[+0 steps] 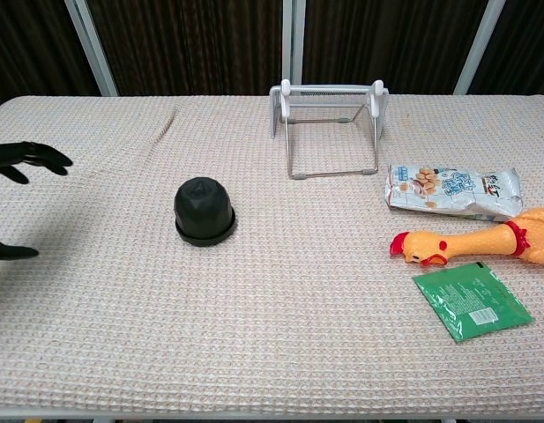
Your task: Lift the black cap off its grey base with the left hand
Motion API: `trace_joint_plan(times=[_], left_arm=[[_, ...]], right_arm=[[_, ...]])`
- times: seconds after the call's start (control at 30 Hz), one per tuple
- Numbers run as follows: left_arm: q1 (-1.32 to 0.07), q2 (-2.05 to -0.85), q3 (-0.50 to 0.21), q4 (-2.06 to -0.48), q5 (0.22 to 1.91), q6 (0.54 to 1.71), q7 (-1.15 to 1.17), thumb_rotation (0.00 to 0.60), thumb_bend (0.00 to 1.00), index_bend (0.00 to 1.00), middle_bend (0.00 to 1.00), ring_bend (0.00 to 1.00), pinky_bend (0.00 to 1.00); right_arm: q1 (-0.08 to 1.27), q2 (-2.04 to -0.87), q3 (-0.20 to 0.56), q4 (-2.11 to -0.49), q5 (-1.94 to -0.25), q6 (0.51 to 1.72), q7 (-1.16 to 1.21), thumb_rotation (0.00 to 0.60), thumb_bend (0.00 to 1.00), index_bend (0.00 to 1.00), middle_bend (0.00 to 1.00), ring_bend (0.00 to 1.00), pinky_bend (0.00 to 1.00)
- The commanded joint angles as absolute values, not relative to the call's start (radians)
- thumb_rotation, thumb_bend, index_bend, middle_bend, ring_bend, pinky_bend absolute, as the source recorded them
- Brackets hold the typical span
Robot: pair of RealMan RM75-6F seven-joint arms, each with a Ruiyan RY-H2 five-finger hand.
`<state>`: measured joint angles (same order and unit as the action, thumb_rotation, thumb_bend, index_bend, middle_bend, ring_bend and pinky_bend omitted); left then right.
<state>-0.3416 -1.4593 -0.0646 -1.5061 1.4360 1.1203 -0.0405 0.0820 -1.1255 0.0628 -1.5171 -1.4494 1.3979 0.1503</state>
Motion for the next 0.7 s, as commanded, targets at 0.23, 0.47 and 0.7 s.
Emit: trace_joint_plan(times=[0.23, 0.47, 0.7], left_arm=[[-0.427, -1.602, -0.133, -1.439, 1.309, 1.035, 0.041, 0.6, 0.07, 0.16, 0.16, 0.11, 0.21], [-0.471, -1.672, -0.154, -1.382, 1.262, 0.994, 0.052, 0.6, 0.07, 0.16, 0.16, 0.11, 0.21], [-0.517, -1.727, -0.169, -1.352, 1.24, 0.96, 0.061, 0.6, 0.07, 0.16, 0.16, 0.11, 0.21]], right_arm=[[0.092, -1.14, 0.06, -1.517, -1.462, 1.392, 0.136, 0.6, 0.19, 0.0, 0.0, 0.0, 0.0], [0.092, -1.145, 0.06, -1.501, -1.446, 1.38, 0.145, 0.6, 0.19, 0.0, 0.0, 0.0, 0.0], [0.091, -1.15, 0.058, -1.482, -1.438, 1.371, 0.164, 0.6, 0.19, 0.0, 0.0, 0.0, 0.0]])
